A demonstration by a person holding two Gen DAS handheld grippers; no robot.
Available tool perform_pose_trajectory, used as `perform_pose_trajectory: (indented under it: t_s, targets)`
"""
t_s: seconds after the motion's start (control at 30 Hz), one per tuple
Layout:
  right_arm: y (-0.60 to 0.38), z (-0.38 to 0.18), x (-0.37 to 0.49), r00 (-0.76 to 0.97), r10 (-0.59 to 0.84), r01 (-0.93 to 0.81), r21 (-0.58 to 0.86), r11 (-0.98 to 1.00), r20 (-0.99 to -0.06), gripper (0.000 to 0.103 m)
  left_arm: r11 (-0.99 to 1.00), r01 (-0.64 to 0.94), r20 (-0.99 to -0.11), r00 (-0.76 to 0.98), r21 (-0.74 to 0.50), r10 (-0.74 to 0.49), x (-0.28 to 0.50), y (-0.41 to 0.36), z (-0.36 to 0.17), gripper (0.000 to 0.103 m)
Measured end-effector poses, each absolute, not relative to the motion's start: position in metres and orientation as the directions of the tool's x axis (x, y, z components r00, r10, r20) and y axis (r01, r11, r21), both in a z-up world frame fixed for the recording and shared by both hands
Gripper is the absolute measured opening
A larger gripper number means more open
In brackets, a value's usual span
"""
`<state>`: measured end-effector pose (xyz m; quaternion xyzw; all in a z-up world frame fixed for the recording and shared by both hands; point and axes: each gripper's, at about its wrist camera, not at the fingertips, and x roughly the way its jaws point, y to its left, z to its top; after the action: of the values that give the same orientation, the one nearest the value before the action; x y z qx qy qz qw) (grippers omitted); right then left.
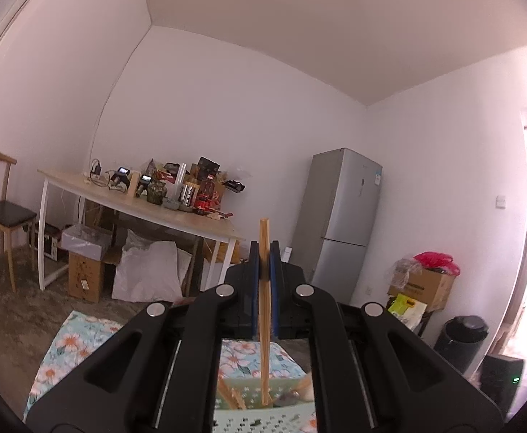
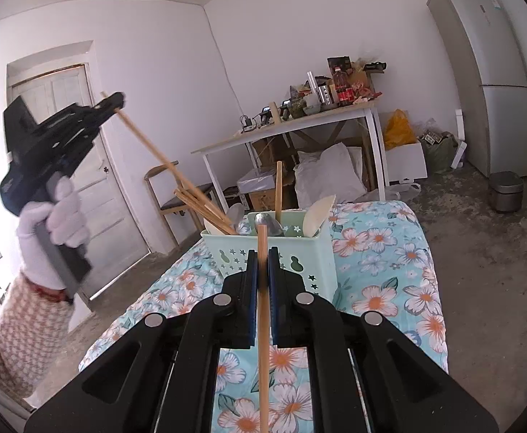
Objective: Organize utensils
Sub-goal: 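Lower the chopstick into the holder with the left tool and open it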
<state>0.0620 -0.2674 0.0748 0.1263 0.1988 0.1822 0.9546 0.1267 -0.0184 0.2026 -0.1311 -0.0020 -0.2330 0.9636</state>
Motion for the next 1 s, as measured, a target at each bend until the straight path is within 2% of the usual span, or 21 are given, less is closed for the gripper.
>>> perform_pose_trajectory:
  t_s: [0.13,0.3,0.53,0.6,0.67,0.83,1.0]
  targets:
    - [-0.269,0.074,0.066,0.85,0.406,-0.302,0.32,0.898,-0.336,0.006,0.876,0.431,0.057,0.901,-0.216,-0.429,0.143,-0.033,0.198,0.004]
    - [-0.268,0.071,0.07,0.844,0.415,-0.309,0.325,0.894,-0.339,0.006,0.911,0.383,0.006,0.922,-0.154,-0.386,0.17,-0.055,0.178,0.005]
    - [-0.27,0.067,0.074,0.836,0.419,-0.305,0.335,0.892,-0.353,0.006,0.917,0.361,-0.078,0.923,-0.171,-0.378,0.191,-0.06,0.15,0.006]
    - [-0.269,0.068,0.074,0.836,0.419,-0.309,0.328,0.893,-0.353,0.006,0.914,0.365,-0.081,0.92,-0.179,-0.384,0.189,-0.058,0.149,0.018]
    - [-0.269,0.068,0.074,0.837,0.42,-0.313,0.324,0.893,-0.35,0.006,0.915,0.363,-0.065,0.923,-0.178,-0.379,0.183,-0.055,0.151,0.037]
    - [-0.265,0.071,0.072,0.841,0.417,-0.315,0.314,0.896,-0.344,0.006,0.911,0.367,-0.055,0.922,-0.19,-0.383,0.167,-0.046,0.159,0.052]
    - [-0.26,0.085,0.07,0.852,0.412,-0.327,0.287,0.9,-0.323,0.006,0.893,0.366,-0.061,0.917,-0.264,-0.394,0.143,-0.018,0.165,0.062]
